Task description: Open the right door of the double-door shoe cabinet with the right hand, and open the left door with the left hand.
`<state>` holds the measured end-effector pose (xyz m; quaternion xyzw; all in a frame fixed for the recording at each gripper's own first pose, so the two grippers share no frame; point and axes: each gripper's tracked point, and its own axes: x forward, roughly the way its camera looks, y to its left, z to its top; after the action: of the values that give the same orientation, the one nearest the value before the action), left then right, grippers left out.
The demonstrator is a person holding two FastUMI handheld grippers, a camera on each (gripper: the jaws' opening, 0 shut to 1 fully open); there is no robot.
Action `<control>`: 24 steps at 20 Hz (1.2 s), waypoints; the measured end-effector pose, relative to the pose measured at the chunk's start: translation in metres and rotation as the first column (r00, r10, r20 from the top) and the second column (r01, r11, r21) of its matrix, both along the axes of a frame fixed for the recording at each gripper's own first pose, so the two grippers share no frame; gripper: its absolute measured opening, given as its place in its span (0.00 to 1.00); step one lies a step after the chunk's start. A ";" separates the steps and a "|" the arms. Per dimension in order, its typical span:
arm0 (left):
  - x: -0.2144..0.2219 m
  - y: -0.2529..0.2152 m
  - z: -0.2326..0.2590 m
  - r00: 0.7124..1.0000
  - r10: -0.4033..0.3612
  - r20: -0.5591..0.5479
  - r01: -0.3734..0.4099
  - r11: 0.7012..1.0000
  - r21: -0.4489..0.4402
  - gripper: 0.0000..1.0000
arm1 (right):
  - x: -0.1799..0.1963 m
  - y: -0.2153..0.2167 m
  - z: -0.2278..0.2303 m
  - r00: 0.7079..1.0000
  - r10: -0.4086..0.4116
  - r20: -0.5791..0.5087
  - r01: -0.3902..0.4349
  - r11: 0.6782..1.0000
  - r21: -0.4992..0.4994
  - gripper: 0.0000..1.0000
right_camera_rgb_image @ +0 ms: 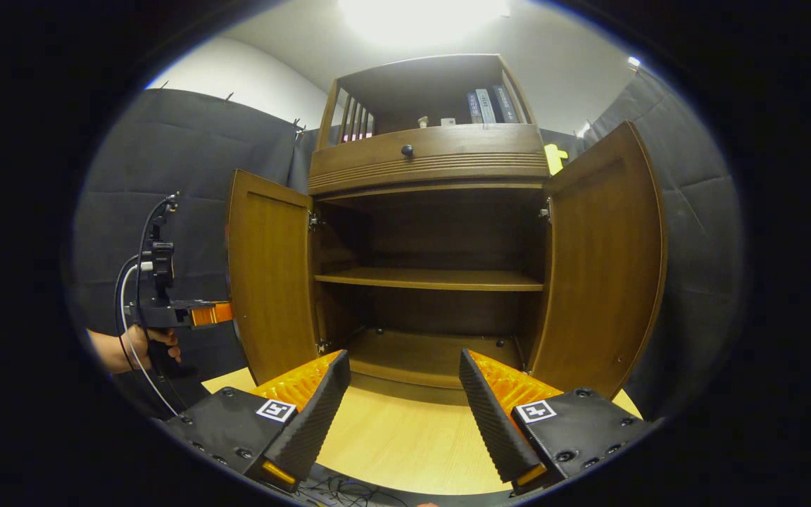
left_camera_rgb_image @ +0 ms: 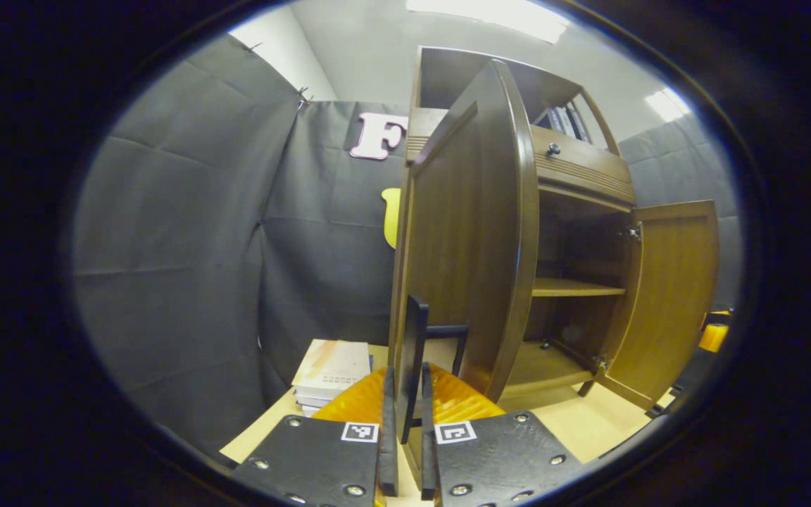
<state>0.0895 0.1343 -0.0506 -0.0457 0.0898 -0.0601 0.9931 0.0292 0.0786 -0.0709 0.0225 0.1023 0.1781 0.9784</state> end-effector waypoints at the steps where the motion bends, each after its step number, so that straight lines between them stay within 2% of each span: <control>1: 0.000 0.001 0.000 1.000 0.001 0.000 -0.001 1.000 -0.002 0.15 | 0.000 0.004 0.001 1.000 0.002 0.002 -0.002 1.000 -0.001 0.98; 10: -0.001 0.008 -0.002 1.000 0.008 -0.009 -0.008 1.000 -0.008 0.15 | -0.002 0.043 0.000 1.000 0.000 0.004 0.000 1.000 -0.001 0.97; 17: -0.003 0.009 -0.002 1.000 -0.027 0.004 0.027 0.999 -0.020 0.16 | -0.005 0.070 0.002 0.999 -0.025 0.021 0.025 1.000 -0.010 0.97; 20: -0.010 0.008 -0.001 0.999 -0.038 0.012 0.039 0.999 -0.034 0.16 | -0.008 0.069 0.011 0.997 -0.057 0.044 0.057 0.998 0.009 0.97; 24: -0.031 0.007 0.017 0.998 -0.053 0.031 0.053 0.999 0.002 0.15 | -0.011 0.052 0.024 0.993 -0.097 0.074 0.096 0.995 0.019 0.98</control>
<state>0.0584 0.1409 -0.0331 -0.0419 0.0755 -0.0873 0.9924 0.0180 0.1308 -0.0471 0.0283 0.0631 0.1320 0.9888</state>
